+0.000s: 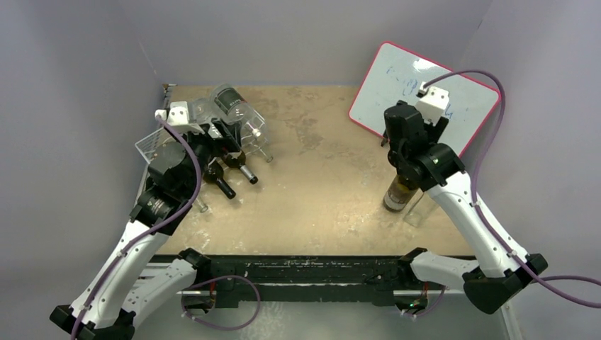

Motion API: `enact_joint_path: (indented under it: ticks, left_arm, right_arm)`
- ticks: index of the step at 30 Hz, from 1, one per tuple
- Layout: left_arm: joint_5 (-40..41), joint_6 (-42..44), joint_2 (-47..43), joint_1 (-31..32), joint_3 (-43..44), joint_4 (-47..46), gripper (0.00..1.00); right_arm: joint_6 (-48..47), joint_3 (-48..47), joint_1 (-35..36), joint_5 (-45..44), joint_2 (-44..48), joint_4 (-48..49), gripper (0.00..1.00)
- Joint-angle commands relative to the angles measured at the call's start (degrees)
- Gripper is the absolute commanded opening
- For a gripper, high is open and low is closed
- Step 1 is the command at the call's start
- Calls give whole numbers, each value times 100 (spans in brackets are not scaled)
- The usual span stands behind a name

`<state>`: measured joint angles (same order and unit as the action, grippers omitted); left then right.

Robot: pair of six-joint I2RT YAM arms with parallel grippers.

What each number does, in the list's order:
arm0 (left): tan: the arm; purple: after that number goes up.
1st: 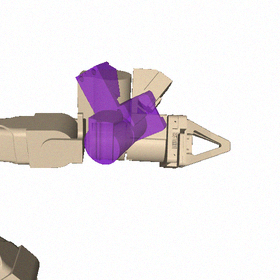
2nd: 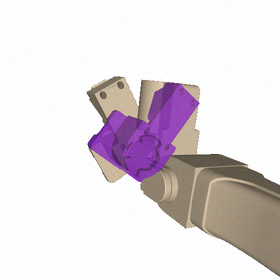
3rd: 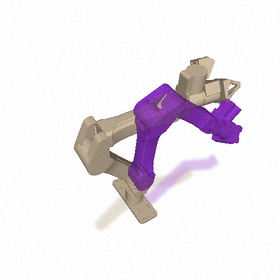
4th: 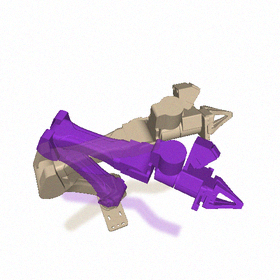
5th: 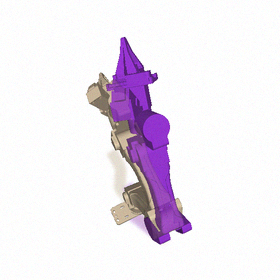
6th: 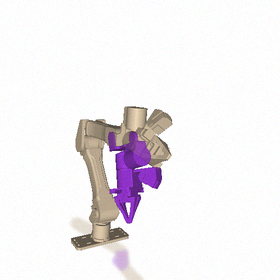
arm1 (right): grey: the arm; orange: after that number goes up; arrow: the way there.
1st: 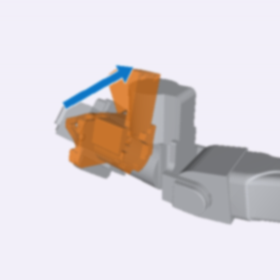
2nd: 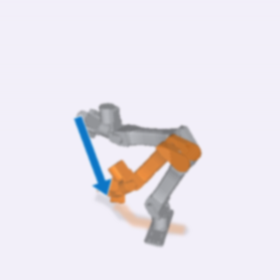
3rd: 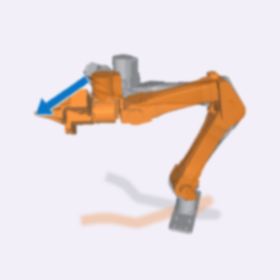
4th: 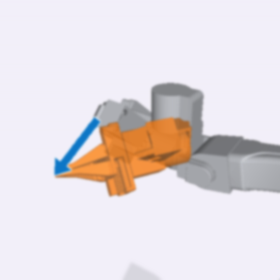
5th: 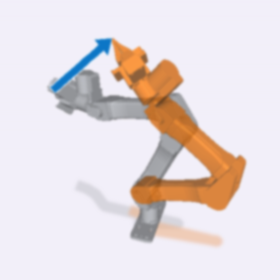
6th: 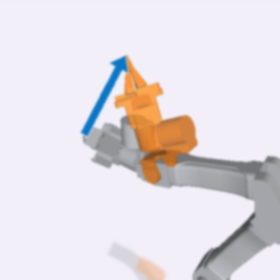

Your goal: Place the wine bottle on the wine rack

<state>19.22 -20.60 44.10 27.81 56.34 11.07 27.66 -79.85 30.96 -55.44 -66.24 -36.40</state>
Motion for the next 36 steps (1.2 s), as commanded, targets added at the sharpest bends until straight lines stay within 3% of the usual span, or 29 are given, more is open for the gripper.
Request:
enact_joint_path:
  ticks: [1,14,21,25,31,33,36]
  left_arm:
    - [-269,-165,62,-22,3,-471,91]
    - [-514,-381,291,-19,66,-489,91]
    - [-758,-400,354,-21,15,-509,91]
    - [-814,-405,434,-22,38,-526,91]
    - [-1434,-337,662,-22,-48,-687,91]
    - [-1831,-214,790,-20,-12,-619,91]
    - [-2123,-278,940,-21,-102,-723,92]
  right_arm:
    - [868,421,-121,-194,448,-618,73]
    - [1359,1077,-240,-60,843,-875,72]
    - [2047,1432,-255,-6,899,-1168,63]
    - [2052,1573,-249,-10,905,-1141,50]
    - [1356,1434,-253,93,858,-757,5]
    - [885,1378,-255,355,872,-293,0]
    - [112,1397,-253,1199,918,506,0]
